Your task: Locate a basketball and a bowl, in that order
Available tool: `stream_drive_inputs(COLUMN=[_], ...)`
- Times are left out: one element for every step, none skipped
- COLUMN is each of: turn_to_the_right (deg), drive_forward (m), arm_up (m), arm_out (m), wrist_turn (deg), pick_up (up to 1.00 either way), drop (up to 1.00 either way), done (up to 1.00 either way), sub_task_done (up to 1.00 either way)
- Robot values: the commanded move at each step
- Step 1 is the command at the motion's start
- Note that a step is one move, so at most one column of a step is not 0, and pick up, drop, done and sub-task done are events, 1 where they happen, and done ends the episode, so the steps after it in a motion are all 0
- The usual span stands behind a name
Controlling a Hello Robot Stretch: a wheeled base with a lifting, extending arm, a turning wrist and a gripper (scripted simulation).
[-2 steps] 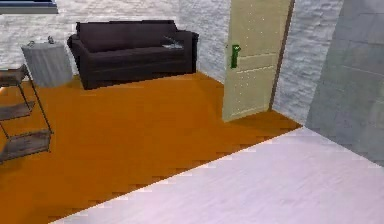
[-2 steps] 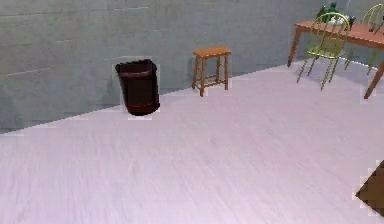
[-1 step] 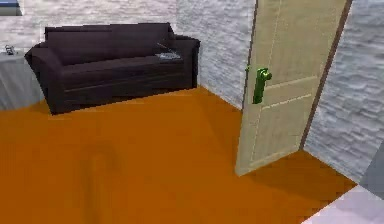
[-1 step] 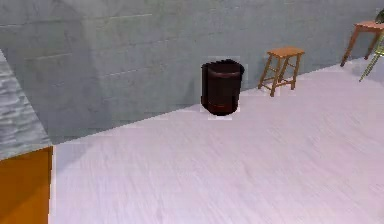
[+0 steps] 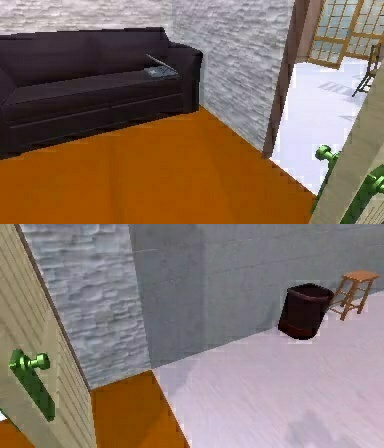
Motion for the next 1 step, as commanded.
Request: stream_drive_inputs(turn_to_the_right=[0.0], drive_forward=[0.55], arm_up=[0.0], arm_out=[0.0], wrist_turn=[0.0], pick_up=[0.0], drop=[0.0], done=[0.0], sub_task_done=[0.0])
